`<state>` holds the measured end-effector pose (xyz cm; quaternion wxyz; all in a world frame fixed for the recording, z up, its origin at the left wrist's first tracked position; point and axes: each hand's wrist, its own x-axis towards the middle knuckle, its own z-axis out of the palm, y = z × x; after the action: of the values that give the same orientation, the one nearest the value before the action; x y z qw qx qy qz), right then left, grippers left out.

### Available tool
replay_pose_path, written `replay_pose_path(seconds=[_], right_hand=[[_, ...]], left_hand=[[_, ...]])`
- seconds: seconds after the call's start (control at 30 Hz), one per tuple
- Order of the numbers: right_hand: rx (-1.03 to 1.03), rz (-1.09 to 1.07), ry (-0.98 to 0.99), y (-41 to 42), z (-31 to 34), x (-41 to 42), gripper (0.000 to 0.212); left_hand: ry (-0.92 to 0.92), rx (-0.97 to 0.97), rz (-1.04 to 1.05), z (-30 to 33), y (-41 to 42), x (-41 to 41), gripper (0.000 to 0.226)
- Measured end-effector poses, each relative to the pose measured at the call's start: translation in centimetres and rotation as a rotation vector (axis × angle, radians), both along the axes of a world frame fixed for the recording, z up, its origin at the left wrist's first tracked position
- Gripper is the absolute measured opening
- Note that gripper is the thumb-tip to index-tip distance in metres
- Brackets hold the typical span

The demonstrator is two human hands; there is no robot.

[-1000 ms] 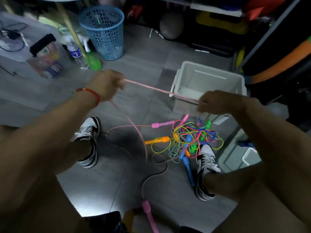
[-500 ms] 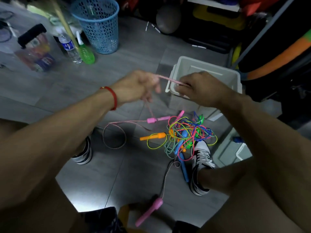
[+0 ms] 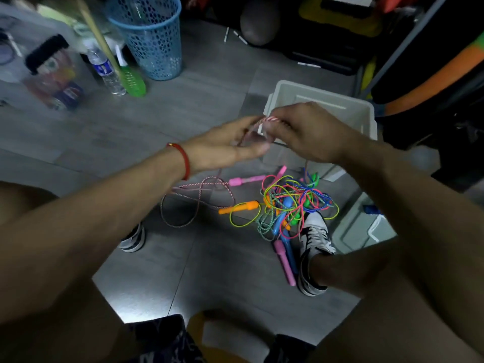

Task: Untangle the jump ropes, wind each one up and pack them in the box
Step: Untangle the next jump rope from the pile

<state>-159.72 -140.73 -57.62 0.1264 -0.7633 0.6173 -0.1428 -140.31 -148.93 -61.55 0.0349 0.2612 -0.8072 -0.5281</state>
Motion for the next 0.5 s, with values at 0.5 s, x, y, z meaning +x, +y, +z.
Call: replay_pose_path(seconds=[0.5], right_hand=[[0.322,-0.289,0.031,1.2,-1.6,-6.5,0.036]], left_hand=[[-0.645,-0.473,0.369,-1.6,-5.4,4.4,0.047]])
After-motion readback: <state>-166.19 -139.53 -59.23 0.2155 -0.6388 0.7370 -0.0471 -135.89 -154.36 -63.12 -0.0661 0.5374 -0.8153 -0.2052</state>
